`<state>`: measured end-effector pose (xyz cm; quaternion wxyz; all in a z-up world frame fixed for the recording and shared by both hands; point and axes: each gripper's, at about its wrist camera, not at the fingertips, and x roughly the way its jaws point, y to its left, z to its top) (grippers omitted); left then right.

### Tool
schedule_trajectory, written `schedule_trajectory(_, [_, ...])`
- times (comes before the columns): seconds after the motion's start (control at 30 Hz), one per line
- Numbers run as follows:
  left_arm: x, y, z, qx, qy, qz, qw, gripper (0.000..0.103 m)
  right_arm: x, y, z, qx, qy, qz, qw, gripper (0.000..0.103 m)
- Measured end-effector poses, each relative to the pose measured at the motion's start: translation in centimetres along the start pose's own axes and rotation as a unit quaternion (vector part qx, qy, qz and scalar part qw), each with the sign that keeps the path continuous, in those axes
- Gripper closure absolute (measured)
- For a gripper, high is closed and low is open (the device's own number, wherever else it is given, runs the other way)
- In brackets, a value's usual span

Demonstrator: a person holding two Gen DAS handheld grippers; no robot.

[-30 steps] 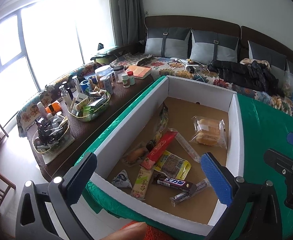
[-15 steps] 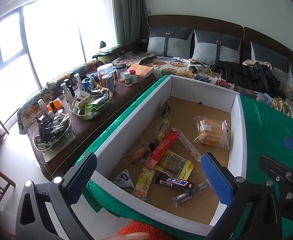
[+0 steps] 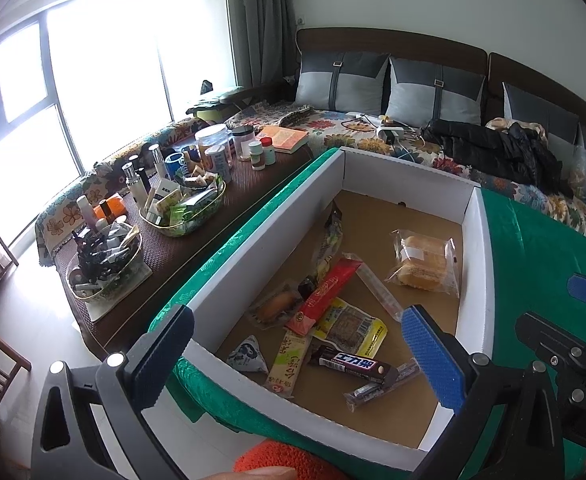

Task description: Organize snacks

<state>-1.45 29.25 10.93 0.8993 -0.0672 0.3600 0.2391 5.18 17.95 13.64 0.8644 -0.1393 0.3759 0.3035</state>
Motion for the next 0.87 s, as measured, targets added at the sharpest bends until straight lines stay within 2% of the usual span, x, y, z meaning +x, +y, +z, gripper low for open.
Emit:
schedule_trajectory(0.73, [-0.2, 0.1, 0.6, -0.001, -0.004, -0.01, 0.9999, 0.0, 0.0, 0.9, 0.2, -0.011, -0.001, 0.007, 1.0, 0.022])
schedule_trajectory(0.87, [-0.1, 0.2, 0.9, -0.002, -0.006, -0.002, 1.0, 0.0, 0.1, 1.0, 0.4, -0.01, -0.001, 0.008, 1.0, 0.022])
